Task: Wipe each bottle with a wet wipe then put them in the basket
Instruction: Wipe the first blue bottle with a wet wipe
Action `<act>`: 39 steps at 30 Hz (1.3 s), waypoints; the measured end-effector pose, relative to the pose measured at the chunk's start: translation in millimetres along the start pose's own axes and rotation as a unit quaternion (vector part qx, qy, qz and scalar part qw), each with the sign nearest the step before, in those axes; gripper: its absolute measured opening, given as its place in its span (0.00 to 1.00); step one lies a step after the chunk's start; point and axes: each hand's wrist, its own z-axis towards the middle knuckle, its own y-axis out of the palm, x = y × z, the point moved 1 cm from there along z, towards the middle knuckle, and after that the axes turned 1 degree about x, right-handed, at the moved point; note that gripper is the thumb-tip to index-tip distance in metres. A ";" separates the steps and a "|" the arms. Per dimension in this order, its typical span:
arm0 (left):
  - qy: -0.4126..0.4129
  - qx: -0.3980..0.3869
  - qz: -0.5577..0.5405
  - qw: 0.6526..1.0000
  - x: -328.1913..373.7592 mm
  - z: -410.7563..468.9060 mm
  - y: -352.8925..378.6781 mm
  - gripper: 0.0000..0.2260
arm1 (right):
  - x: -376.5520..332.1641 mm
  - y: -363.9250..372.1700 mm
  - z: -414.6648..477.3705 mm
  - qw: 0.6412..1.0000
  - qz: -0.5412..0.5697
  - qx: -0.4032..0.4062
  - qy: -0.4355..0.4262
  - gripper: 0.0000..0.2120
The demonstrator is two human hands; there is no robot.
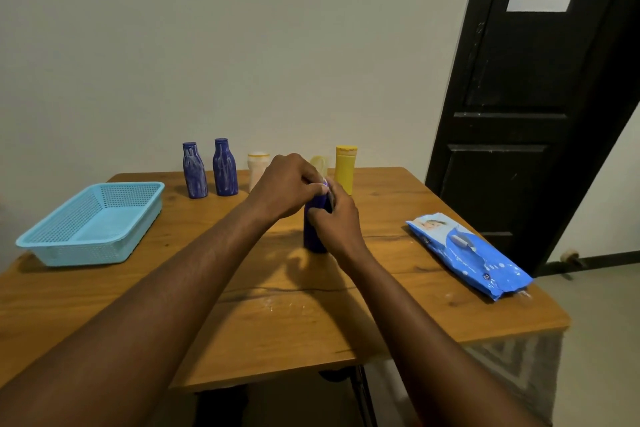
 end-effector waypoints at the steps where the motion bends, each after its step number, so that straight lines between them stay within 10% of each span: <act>1: -0.005 -0.002 0.001 1.000 -0.7 0.6 1.1 0.06 | 4.7 -1.6 -1.5 1.000 -0.006 -0.014 0.021 0.27; 12: -0.023 -0.005 0.009 1.000 -1.8 4.9 6.7 0.07 | 10.3 0.4 -20.8 0.997 0.065 0.015 0.036 0.41; 19: -0.022 -0.032 0.018 0.999 -0.8 7.8 2.0 0.09 | 6.9 -1.7 3.6 0.998 0.005 -0.039 0.052 0.29; 28: -0.008 -0.004 0.010 1.000 5.1 4.6 7.0 0.06 | 22.8 11.1 -38.3 0.999 0.033 0.001 0.034 0.42; 39: -0.016 -0.030 0.013 0.999 5.4 8.2 1.8 0.06 | 5.1 -2.6 3.5 0.997 0.028 -0.048 0.058 0.32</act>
